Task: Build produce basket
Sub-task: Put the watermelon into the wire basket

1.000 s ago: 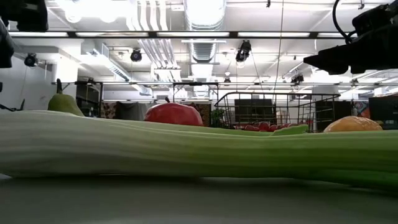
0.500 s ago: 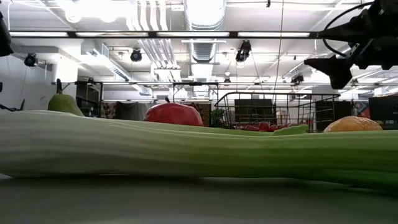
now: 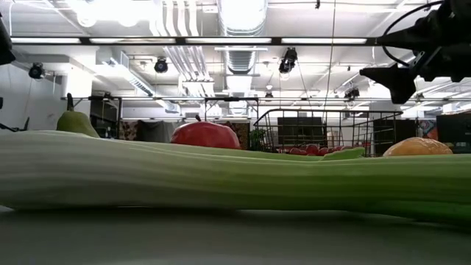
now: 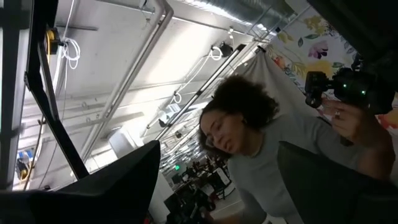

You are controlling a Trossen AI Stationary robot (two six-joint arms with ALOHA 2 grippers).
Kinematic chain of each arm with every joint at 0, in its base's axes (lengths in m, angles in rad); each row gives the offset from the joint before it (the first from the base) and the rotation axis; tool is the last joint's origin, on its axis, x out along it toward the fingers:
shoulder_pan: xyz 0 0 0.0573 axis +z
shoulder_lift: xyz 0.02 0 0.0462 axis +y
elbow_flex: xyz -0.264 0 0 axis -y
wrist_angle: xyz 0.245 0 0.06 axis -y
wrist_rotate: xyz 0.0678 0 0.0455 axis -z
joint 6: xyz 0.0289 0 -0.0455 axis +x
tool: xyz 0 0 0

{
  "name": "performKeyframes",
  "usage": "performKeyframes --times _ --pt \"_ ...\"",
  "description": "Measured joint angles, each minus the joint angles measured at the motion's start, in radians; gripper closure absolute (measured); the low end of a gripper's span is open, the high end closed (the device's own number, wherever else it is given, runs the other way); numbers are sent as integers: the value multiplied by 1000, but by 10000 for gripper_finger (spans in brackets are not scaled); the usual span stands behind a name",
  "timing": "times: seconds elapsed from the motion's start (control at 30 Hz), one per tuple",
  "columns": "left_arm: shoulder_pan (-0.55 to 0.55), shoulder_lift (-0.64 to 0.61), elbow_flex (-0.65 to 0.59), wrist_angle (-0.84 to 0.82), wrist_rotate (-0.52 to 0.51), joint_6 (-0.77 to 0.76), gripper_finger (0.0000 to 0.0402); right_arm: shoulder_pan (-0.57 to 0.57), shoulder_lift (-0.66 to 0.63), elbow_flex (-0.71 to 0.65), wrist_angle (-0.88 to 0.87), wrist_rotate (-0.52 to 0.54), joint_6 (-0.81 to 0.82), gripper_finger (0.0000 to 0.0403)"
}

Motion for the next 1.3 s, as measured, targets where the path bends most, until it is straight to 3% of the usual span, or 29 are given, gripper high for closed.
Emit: performKeyframes --times 0.23,0.43,0.6,0.73,0.83,1.0,1.07,1.13,1.3 --pt "0 0 0 -6 1 -40 100 0 0 0 -2 14 -21 78" --pt "-1 2 0 0 1 116 100 0 1 0 15 265 -21 78" --pt "-2 6 0 -5 1 135 100 0 1 0 15 430 -8 78" --pt "-2 17 0 -12 -24 139 100 0 14 0 16 461 -2 78" --pt "-2 23 3 5 -209 141 100 0 25 0 59 449 -10 78" --pt "-1 35 10 97 -812 128 100 0 58 0 236 381 -87 78" --pt "-1 52 11 125 -994 105 100 0 82 0 317 370 -130 78" --pt "-1 77 11 128 -1085 101 100 0 109 0 391 358 -179 78" --pt "-1 157 19 128 -1108 28 100 0 200 1 580 350 -271 78"
